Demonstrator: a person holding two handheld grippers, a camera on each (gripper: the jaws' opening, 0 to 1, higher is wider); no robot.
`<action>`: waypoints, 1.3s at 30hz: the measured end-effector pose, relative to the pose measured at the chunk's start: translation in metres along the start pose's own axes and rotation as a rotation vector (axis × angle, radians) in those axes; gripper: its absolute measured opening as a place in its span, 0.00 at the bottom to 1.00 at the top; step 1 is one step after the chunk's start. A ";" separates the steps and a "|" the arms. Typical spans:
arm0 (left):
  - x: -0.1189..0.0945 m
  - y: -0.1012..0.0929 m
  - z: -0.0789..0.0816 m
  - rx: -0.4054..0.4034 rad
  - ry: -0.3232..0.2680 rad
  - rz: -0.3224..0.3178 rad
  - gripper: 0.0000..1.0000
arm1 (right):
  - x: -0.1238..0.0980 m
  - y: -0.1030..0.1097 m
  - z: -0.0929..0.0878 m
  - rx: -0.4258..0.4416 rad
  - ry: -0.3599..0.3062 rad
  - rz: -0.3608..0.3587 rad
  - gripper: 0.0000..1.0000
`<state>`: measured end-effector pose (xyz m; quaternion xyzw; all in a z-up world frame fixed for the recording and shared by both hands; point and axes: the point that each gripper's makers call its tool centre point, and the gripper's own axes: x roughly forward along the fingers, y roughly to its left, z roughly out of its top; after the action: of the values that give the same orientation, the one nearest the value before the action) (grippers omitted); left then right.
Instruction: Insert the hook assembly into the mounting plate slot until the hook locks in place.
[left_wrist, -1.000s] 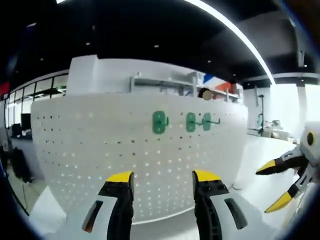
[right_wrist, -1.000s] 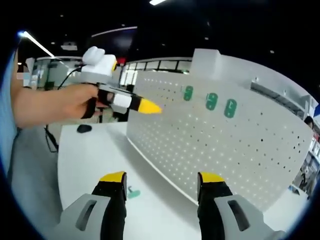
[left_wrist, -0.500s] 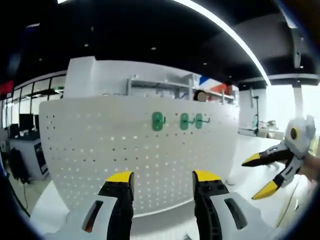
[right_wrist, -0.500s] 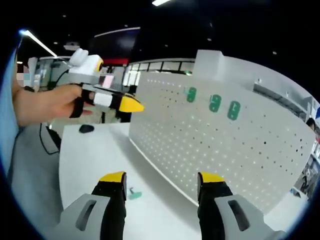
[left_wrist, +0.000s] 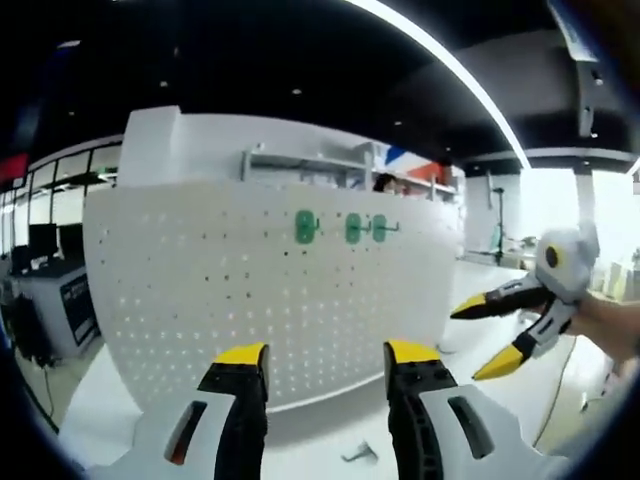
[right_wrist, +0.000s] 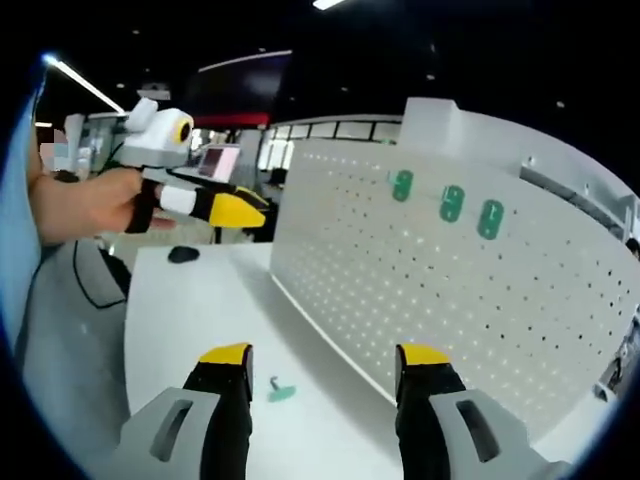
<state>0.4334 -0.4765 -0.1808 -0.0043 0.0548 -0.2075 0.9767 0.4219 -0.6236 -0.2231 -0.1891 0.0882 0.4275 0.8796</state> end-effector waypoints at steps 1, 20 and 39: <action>-0.001 0.000 -0.001 0.000 0.001 0.000 0.47 | 0.001 0.001 -0.001 -0.001 0.002 0.003 0.57; -0.015 -0.003 -0.016 -0.015 0.017 -0.007 0.47 | 0.032 0.022 -0.023 0.026 0.060 0.063 0.56; -0.026 0.005 -0.024 0.003 0.032 -0.015 0.47 | 0.066 0.043 -0.064 0.078 0.158 0.125 0.55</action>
<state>0.4089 -0.4607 -0.2019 0.0001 0.0702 -0.2149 0.9741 0.4294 -0.5783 -0.3140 -0.1817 0.1854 0.4617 0.8482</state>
